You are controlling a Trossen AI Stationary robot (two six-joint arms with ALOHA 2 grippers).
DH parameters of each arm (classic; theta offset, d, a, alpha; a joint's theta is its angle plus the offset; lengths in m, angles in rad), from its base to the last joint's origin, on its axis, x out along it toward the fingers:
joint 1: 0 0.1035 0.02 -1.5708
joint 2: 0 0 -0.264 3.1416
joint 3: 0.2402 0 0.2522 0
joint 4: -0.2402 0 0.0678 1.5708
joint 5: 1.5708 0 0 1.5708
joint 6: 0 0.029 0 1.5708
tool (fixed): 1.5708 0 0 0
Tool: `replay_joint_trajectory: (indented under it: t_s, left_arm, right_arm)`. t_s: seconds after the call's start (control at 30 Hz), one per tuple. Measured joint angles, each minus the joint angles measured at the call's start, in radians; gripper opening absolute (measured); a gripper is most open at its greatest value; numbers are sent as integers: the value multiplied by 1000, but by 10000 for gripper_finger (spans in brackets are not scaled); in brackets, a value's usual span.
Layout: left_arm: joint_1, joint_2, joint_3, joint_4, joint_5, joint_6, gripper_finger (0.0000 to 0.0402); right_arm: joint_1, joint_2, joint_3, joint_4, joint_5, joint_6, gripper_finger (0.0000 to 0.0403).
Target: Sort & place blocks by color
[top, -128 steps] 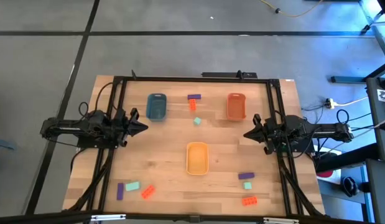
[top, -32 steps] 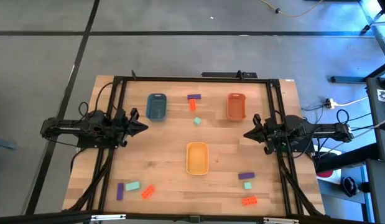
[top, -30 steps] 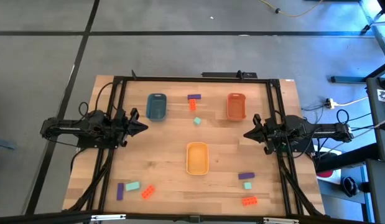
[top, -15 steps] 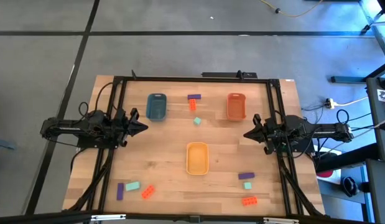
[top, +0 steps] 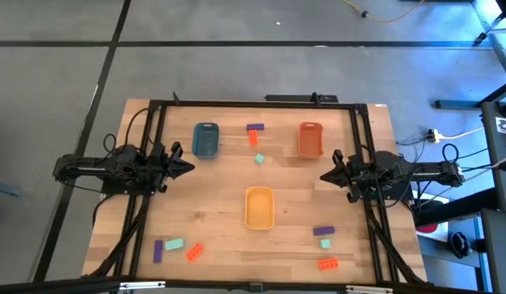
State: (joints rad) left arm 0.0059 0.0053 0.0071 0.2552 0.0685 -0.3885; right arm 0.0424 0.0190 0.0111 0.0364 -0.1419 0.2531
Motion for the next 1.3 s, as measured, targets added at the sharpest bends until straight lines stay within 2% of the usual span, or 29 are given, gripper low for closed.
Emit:
replay_joint_trajectory:
  t_s: [0.77,1.17,1.3]
  left_arm:
    - [0,0,0,0,-1,1,14]
    - [0,0,0,27,-60,33,14]
    - [0,1,0,126,-138,-4,14]
  right_arm:
    - [0,0,0,0,0,0,16]
    - [0,0,0,0,0,0,16]
    - [0,0,0,0,0,0,16]
